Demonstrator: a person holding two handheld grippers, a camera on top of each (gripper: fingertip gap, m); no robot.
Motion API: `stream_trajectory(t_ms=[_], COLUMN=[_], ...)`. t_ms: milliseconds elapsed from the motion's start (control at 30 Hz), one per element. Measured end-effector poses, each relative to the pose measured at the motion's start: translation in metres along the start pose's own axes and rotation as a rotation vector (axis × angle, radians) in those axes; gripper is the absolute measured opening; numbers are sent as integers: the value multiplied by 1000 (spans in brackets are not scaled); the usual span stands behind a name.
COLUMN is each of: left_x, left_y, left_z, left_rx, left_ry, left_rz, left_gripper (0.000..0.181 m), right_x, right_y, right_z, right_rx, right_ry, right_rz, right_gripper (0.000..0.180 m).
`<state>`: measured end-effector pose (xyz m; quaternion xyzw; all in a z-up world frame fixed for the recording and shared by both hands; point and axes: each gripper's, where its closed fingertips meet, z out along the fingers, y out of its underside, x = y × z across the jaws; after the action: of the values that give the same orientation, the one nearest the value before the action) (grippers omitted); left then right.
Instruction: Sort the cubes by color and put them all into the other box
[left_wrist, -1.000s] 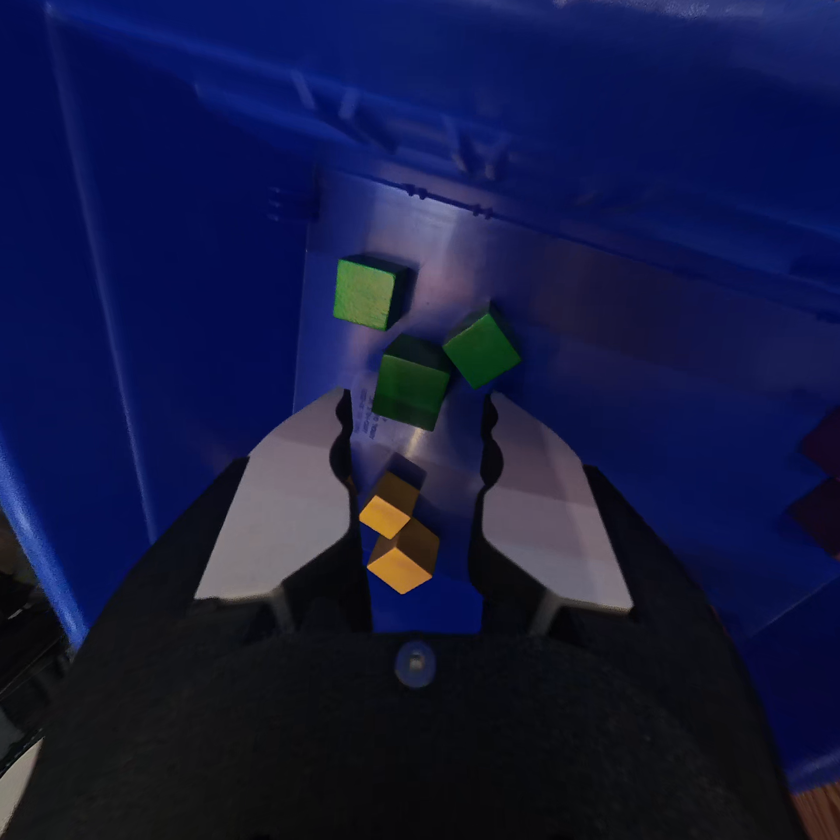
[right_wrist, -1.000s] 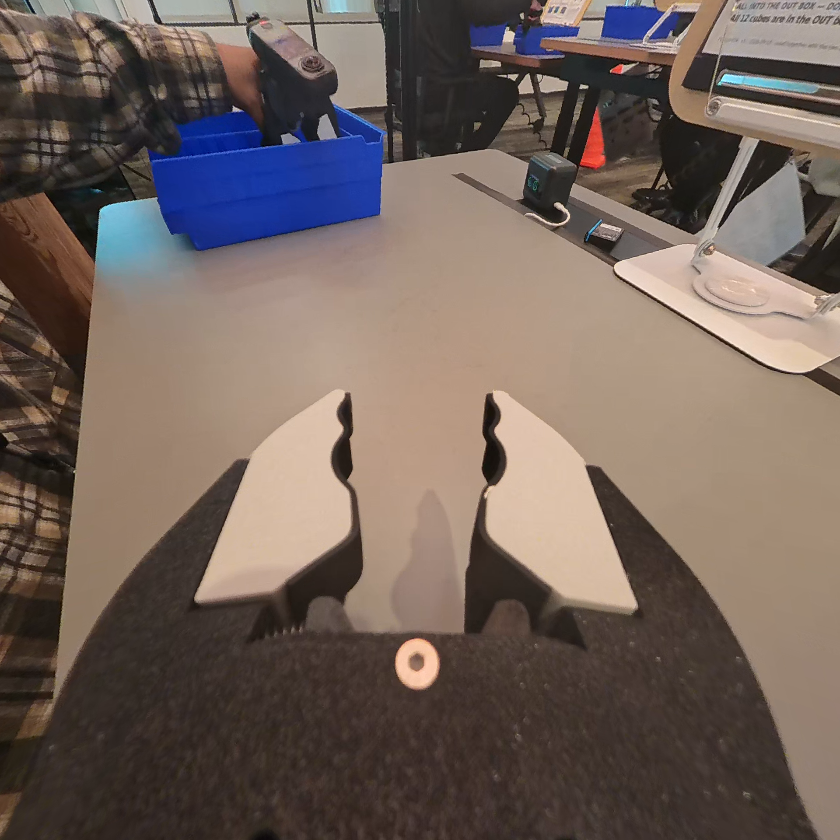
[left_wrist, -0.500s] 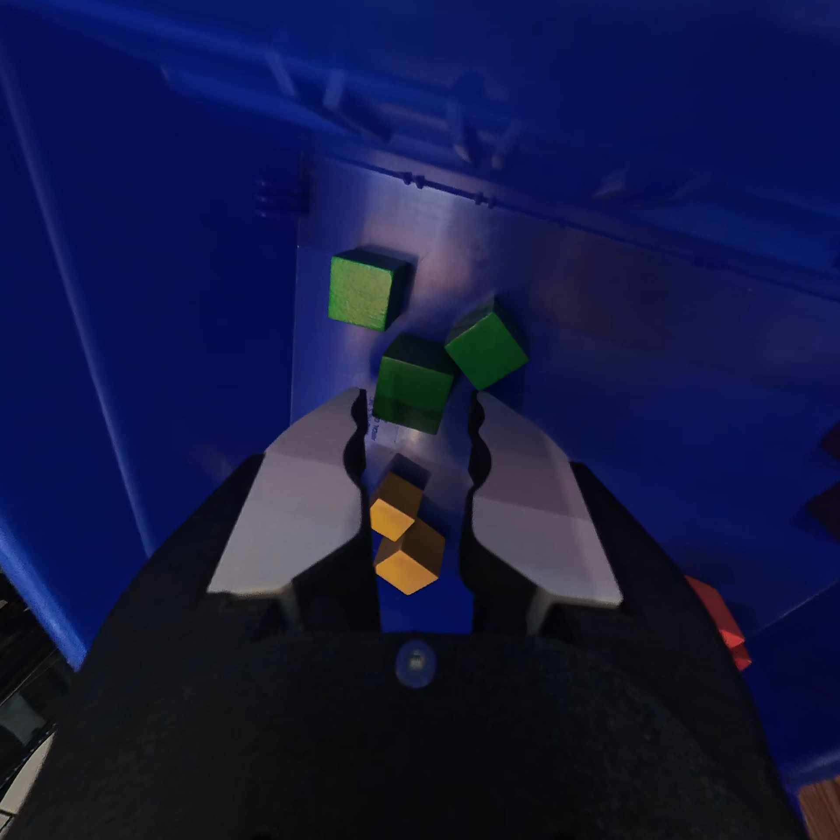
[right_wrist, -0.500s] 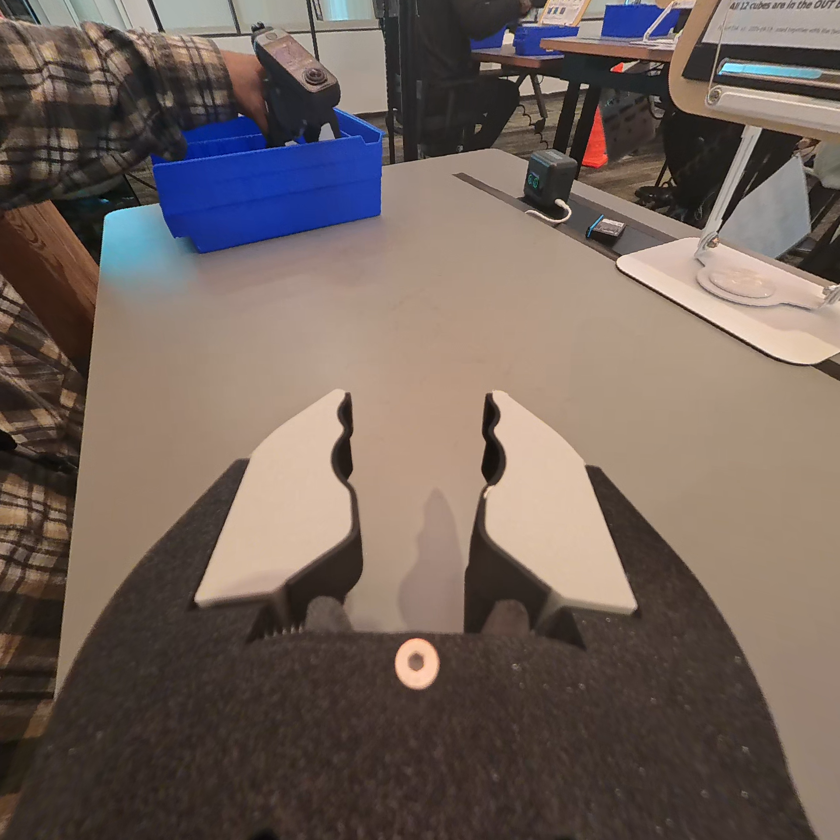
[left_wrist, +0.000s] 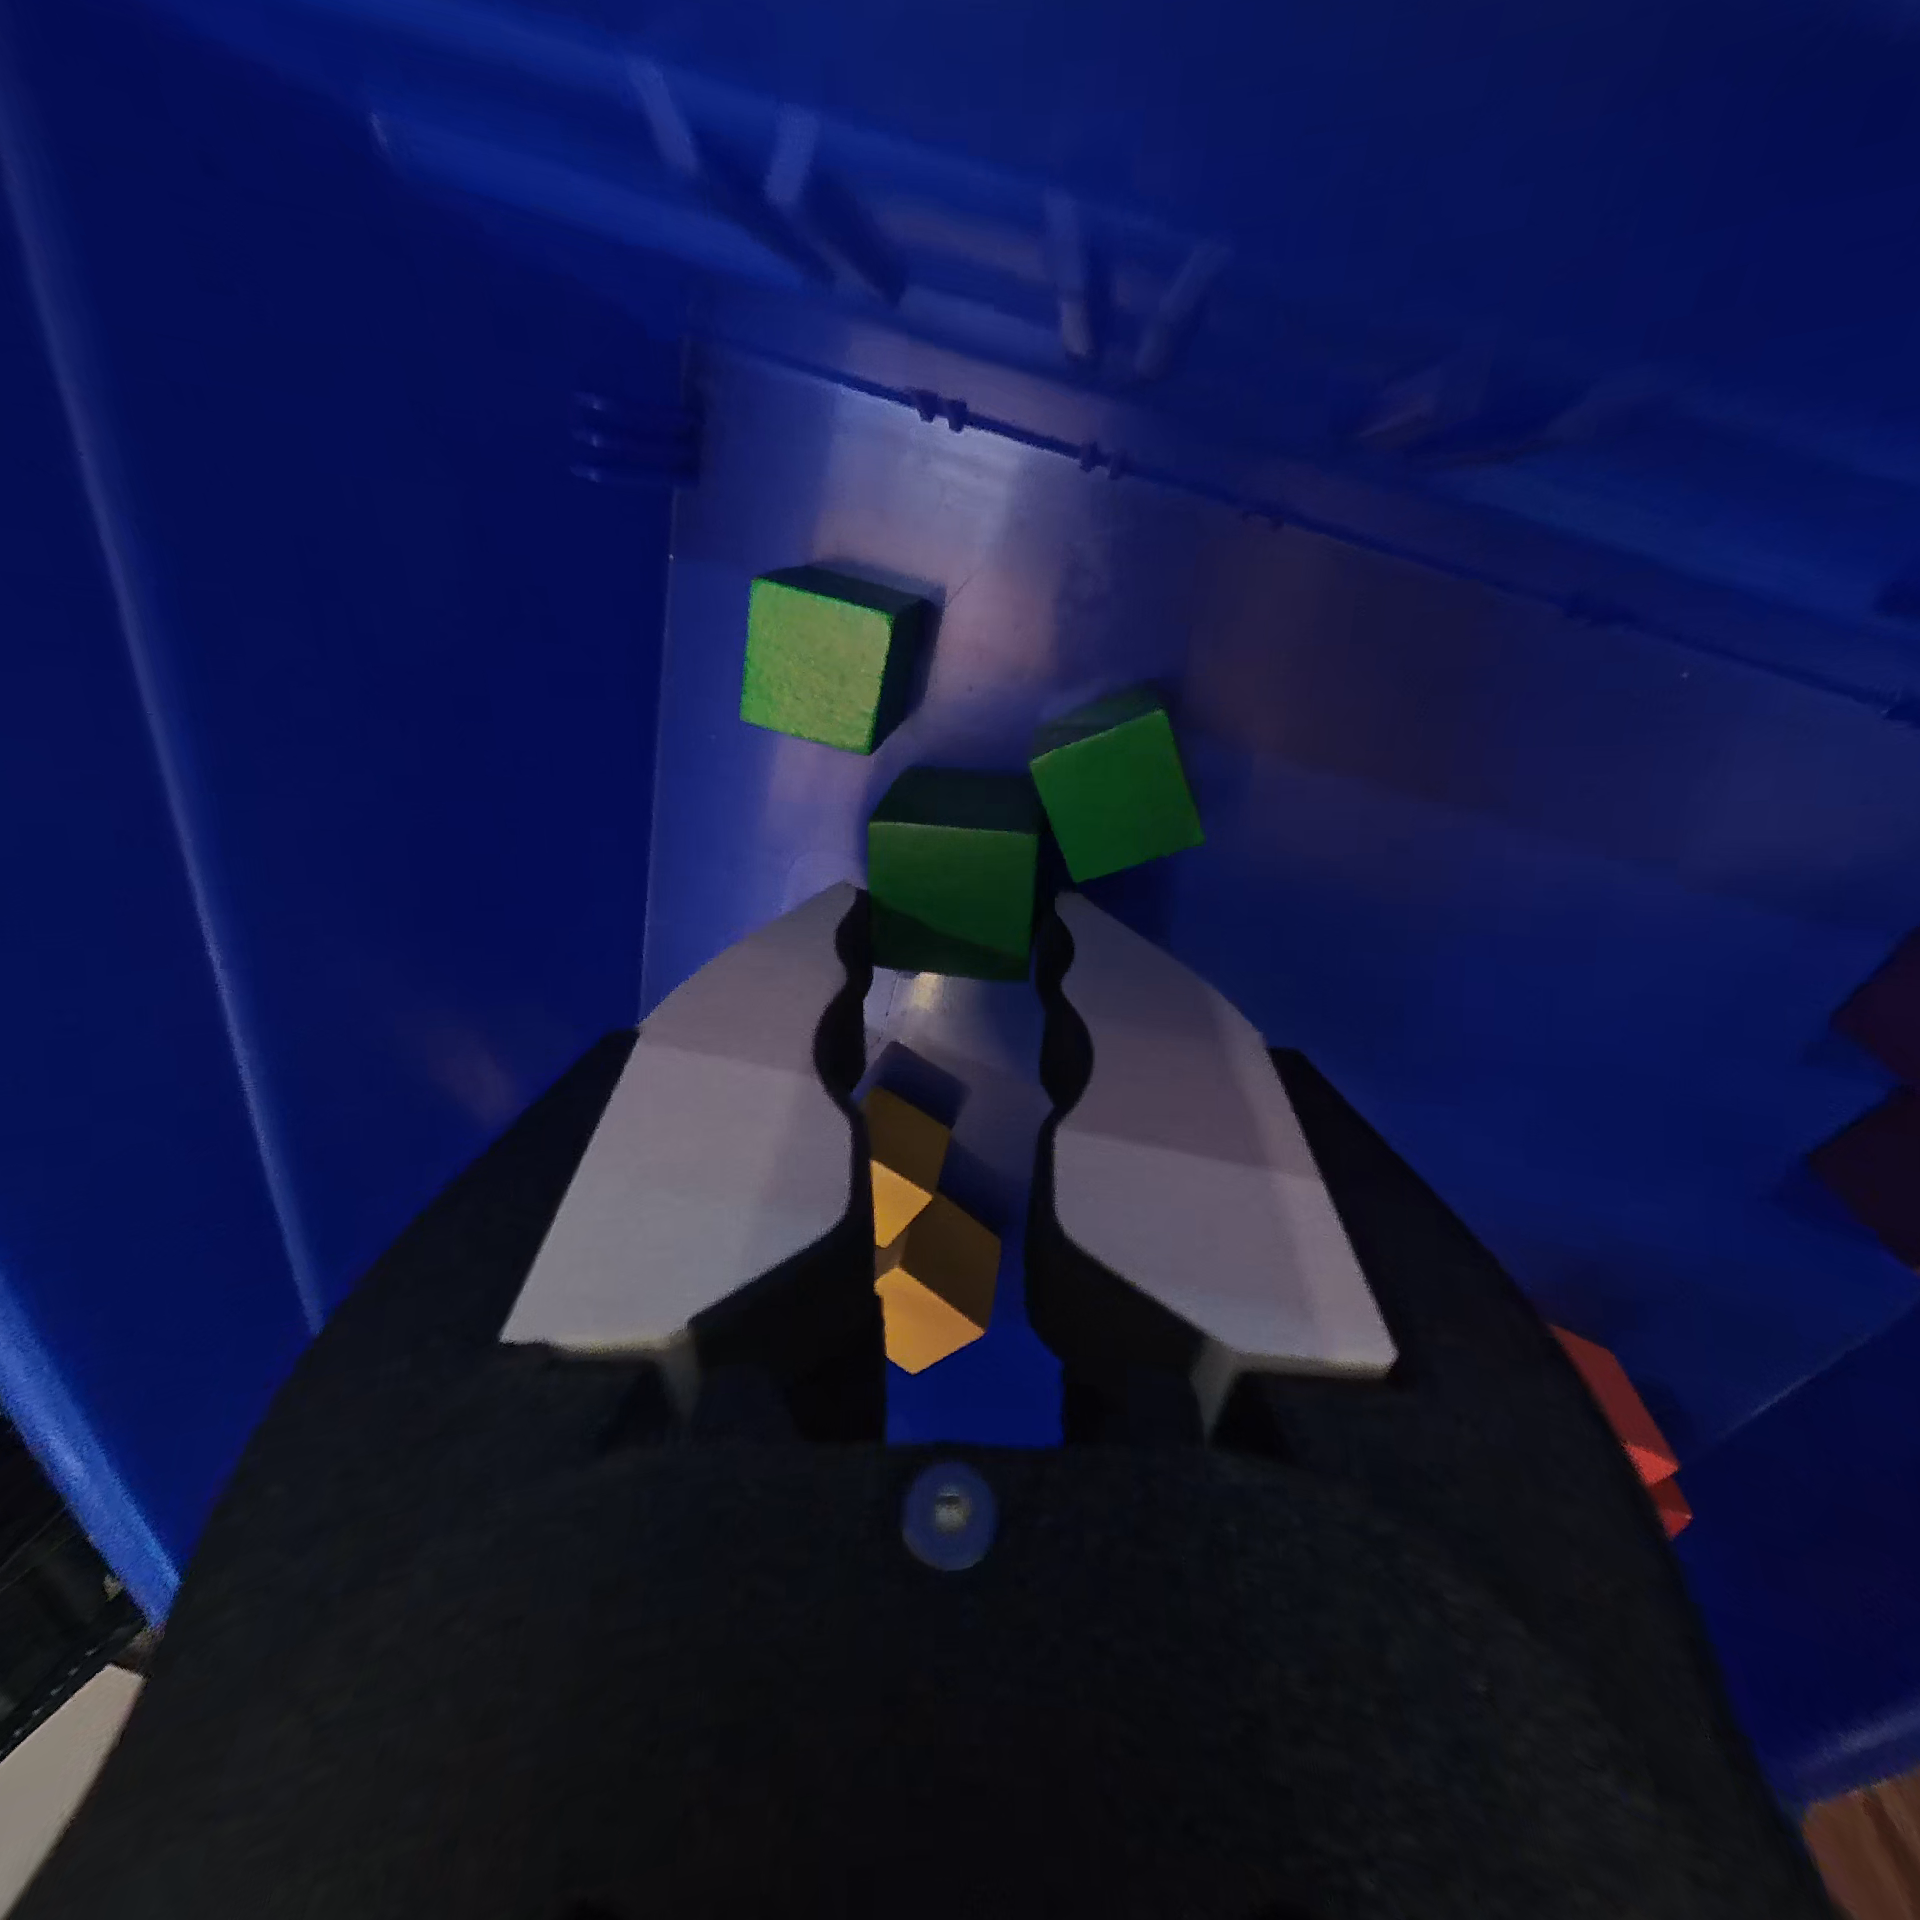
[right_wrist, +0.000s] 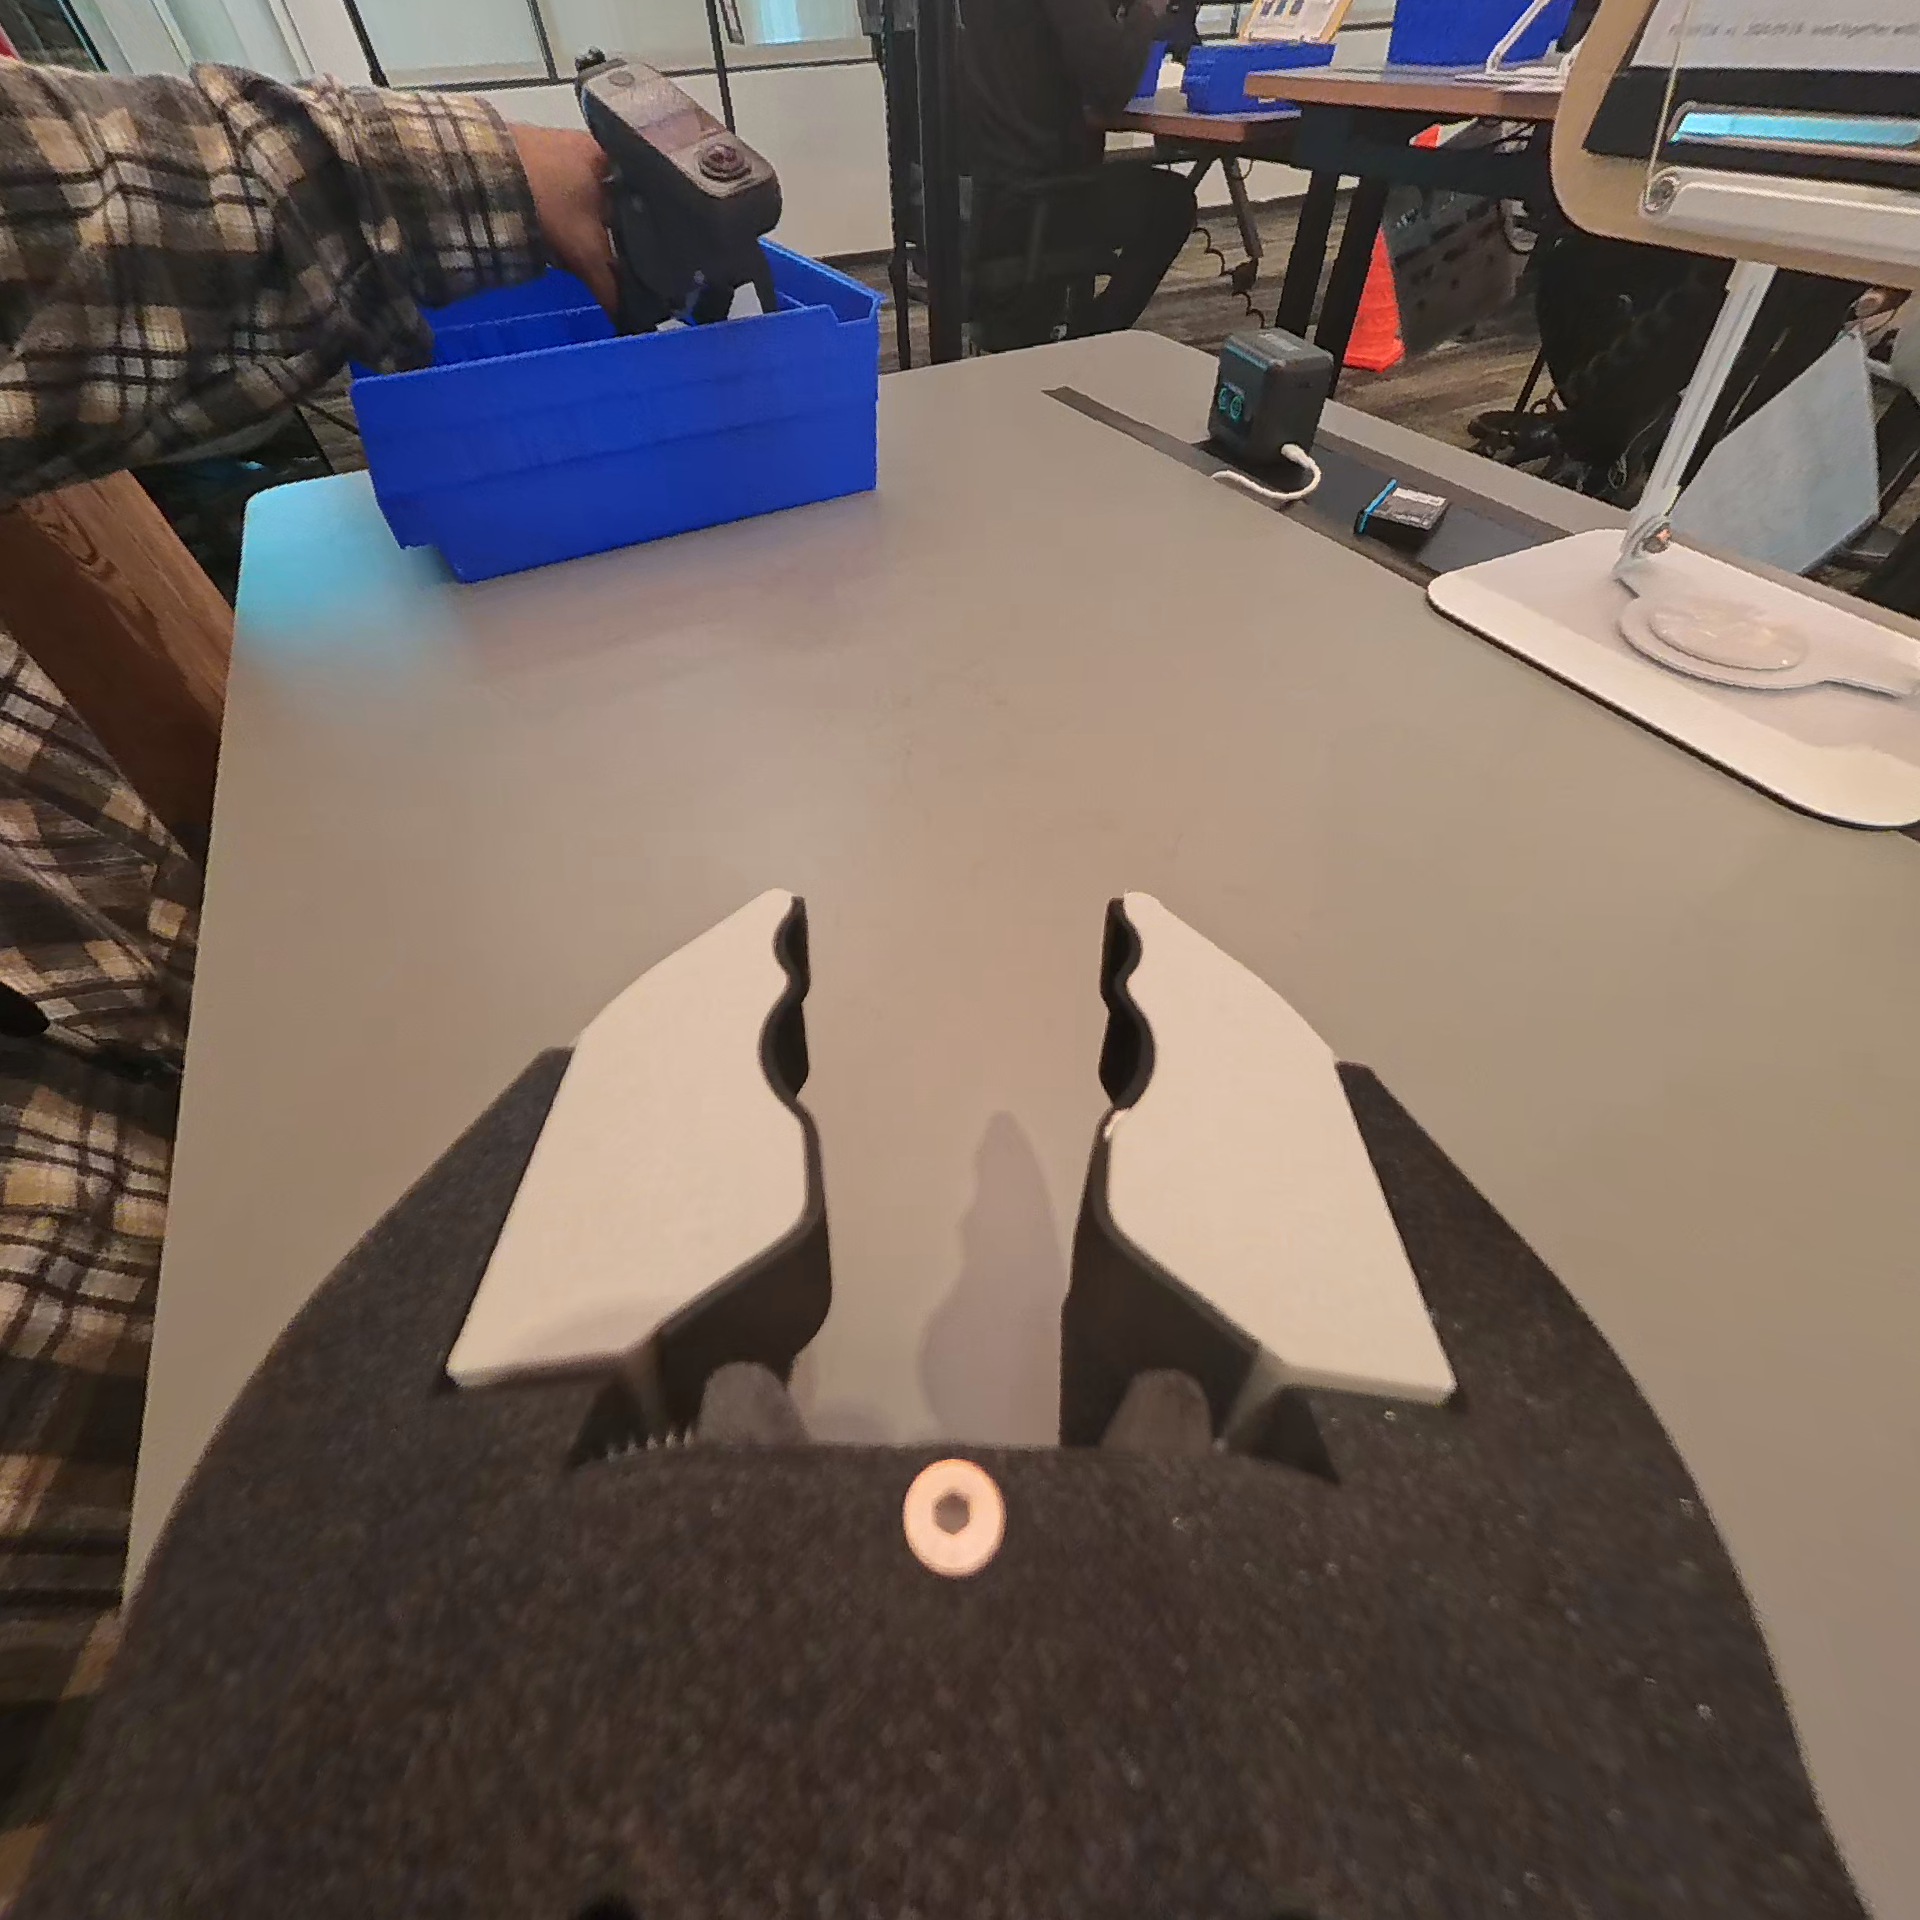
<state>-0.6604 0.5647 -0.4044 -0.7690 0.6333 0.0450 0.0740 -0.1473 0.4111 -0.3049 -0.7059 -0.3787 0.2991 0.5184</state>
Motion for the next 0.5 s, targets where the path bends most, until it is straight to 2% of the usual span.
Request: stream_trajectory(t_ms=[133,233,367,500], left_x=[-7,-14,-25,-28], left_y=[7,12,5,-34], left_z=[-4,-23,-78,-153], left_rx=[-10,42,195,436], left_ry=[-61,-122,-269,-419], left_rz=[-60,-144,-247,-317], left_gripper=[29,29,29,29], right_x=[-3,-6,-7,-5], right_y=[0,-2,-3,-6], right_z=[-2,-6,-15,-22], right_rx=[3,21,60,108], right_ry=[-3,-11,-23,-30], right_rz=[6,17,53,116], right_gripper=[54,54,54,54])
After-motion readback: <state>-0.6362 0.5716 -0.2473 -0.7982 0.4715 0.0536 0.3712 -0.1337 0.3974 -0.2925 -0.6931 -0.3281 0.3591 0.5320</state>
